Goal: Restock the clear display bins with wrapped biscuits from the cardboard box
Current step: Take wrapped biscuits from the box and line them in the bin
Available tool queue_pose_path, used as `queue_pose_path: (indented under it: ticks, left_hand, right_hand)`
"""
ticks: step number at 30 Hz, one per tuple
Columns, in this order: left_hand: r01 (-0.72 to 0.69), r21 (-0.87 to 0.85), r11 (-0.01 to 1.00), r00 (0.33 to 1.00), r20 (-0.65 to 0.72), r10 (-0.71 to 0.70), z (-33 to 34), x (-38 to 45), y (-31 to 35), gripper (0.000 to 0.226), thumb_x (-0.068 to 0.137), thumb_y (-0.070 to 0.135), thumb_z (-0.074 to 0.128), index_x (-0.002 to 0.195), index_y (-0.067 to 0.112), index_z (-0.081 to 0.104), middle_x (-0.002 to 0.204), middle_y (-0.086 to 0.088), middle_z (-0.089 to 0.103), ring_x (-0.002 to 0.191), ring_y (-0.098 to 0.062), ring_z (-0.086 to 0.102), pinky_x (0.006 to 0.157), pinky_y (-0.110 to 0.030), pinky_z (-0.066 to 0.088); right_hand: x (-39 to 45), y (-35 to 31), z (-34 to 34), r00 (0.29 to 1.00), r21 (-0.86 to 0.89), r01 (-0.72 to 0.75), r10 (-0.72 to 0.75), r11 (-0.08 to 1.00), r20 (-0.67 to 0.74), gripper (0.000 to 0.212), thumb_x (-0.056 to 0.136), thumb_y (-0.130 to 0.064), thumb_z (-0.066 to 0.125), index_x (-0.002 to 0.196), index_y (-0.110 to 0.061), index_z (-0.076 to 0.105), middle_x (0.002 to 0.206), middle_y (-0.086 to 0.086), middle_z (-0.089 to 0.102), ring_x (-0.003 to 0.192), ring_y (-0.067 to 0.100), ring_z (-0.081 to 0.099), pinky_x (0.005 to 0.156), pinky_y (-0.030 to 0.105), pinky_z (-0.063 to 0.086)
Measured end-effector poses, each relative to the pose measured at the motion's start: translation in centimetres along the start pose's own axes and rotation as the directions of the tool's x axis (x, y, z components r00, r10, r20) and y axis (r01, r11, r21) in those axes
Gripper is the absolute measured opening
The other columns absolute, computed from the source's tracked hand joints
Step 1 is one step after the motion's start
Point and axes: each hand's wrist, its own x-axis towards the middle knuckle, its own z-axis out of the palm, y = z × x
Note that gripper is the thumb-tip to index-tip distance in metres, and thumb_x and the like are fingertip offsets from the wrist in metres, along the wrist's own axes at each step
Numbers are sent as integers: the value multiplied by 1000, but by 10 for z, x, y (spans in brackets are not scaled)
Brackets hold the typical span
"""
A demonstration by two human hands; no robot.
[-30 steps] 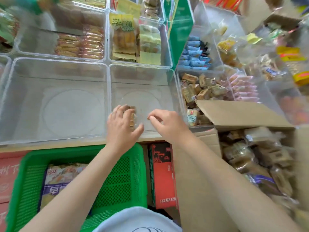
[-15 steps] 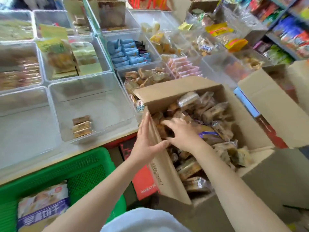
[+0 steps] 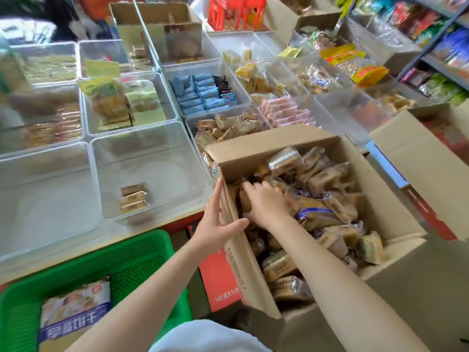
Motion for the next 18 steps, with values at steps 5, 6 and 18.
queue_pose_path:
  ticks: [5,6,18]
  left_hand:
    - [9,31,999,1000,13,-9,-2,0,1,106,80,51,78,150,64,0,167,18,10,152,-13,19,121,-54,27]
    - [10,53,999,1000,6,-10,-3,-1,3,105,81,50,79,151,62,1,166,19,10,152,-10,17,121,-52,26]
    - [-127,148,981,914,-366,173,-147,-2,26,35,82,23,81,112,33,65,107,12,70,95,-6,66,77,-30,60]
  right_hand:
    - [-14,22,-37,978,802,-124,208,584,0,55,77,-40,81,122,-26,54,120,-4,57,106,15,59,84,30,50]
    - [-16,23,-44,978,891,-131,205,435,43,53,77,-40,81,120,-24,56,118,-2,62,105,17,63,84,31,54]
    - [64,-99,-66,926,963,-238,-269,124,263,53,93,-47,62,124,-4,54,106,15,69,89,26,68,80,37,58]
